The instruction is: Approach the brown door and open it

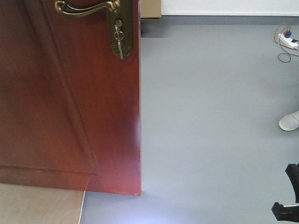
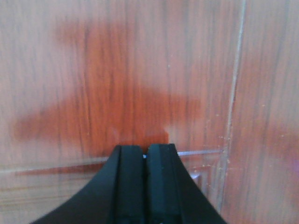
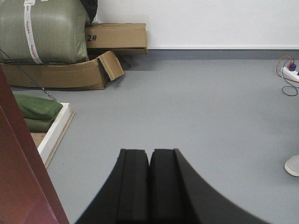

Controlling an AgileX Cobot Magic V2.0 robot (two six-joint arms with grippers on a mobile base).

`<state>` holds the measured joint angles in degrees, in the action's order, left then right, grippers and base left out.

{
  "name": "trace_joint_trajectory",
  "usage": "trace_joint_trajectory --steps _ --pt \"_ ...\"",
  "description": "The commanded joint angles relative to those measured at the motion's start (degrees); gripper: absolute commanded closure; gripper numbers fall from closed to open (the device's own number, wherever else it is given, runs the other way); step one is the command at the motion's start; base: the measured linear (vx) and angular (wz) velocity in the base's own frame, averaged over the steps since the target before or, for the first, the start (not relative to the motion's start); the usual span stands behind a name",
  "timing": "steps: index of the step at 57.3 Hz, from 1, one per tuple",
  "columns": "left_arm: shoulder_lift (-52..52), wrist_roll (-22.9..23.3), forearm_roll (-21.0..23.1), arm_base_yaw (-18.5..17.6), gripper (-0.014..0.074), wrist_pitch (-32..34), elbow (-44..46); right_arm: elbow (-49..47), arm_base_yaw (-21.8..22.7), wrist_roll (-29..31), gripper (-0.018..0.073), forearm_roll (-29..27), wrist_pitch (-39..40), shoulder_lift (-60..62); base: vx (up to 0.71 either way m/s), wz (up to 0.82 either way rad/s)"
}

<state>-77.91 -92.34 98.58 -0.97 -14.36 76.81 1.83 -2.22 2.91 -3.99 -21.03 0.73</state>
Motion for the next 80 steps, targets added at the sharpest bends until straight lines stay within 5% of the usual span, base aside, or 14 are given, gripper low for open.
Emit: trace_joint_trajectory --steps 1,80 --pt "1.7 0.1 3.0 -0.1 0.0561 -0.7 1.9 0.2 0.0 0.4 0.0559 0.2 4.4 0.3 0.01 0.00" --pt "1.7 0.1 3.0 -0.1 0.0561 -0.7 1.9 0.2 0.0 0.4 0.0559 0.2 4.4 0.3 0.02 0.00"
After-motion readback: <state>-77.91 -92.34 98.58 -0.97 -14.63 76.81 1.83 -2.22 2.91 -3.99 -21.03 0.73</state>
